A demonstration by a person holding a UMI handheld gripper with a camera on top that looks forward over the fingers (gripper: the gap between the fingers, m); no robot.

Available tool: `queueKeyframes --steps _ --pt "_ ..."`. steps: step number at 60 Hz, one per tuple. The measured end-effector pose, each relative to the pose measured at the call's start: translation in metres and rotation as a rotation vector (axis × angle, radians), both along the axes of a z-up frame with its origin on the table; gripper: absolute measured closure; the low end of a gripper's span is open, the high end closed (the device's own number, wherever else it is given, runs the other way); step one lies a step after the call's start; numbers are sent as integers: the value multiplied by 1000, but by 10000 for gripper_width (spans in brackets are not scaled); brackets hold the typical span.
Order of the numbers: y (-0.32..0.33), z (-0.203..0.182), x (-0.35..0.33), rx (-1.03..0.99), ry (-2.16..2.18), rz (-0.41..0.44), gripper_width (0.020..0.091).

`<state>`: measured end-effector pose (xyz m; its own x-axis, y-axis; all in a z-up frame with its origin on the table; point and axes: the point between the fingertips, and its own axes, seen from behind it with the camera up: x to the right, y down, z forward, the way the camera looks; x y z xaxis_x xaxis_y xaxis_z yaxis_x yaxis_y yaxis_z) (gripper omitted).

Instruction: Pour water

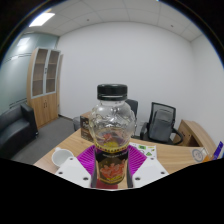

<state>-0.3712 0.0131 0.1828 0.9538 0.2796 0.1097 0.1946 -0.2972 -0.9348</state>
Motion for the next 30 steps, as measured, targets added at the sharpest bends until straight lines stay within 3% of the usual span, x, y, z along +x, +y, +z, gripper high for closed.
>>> queueKeyframes --steps 20,25,30 --pt "-2 -112 -4 -126 122 53 678" --pt "1 -107 -2 -68 125 62 673" --pt "1 -108 -4 -50 111 69 607"
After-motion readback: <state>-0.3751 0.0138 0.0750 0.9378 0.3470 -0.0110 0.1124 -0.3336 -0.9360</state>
